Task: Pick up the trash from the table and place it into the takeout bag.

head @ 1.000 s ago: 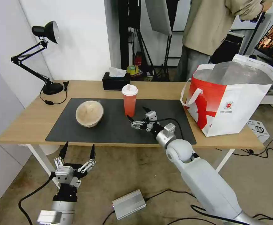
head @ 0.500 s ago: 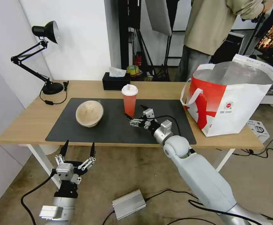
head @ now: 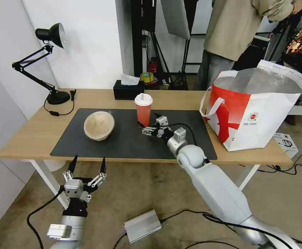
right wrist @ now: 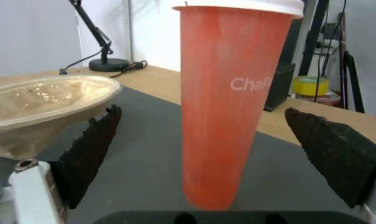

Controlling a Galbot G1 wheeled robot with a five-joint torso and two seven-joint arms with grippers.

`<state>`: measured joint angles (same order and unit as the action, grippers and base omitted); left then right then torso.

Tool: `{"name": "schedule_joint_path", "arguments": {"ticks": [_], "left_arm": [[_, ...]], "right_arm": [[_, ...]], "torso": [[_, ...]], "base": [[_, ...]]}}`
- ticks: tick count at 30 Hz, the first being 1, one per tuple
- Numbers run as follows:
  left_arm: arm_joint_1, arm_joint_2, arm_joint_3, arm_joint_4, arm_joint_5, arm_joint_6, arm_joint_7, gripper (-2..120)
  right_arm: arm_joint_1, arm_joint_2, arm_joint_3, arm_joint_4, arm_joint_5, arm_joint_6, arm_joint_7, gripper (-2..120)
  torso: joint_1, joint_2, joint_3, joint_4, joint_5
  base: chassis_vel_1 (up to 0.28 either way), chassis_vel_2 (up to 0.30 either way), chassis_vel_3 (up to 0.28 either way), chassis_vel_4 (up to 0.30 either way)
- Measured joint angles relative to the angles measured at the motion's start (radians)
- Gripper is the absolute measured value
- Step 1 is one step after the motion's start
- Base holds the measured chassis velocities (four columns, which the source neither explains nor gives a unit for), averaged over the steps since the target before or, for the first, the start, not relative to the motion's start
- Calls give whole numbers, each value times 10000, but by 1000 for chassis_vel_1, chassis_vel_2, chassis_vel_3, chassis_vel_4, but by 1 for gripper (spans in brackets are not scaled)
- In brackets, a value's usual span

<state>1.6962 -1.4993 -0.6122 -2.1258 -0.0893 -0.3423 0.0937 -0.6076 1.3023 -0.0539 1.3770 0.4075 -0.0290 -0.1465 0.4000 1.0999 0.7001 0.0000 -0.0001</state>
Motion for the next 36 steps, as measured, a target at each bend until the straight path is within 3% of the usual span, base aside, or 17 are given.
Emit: {"name": "schedule_joint_path", "arguments": {"ticks": [36], "left_arm": [[-183, -73, 48, 209, -1, 40, 5, 100]], "right_arm": [[991, 1030, 20, -2569, -303, 577, -306, 100]], "torso": [[0, 0, -1, 1, 0]], "base": [[0, 0, 0, 0]]}}
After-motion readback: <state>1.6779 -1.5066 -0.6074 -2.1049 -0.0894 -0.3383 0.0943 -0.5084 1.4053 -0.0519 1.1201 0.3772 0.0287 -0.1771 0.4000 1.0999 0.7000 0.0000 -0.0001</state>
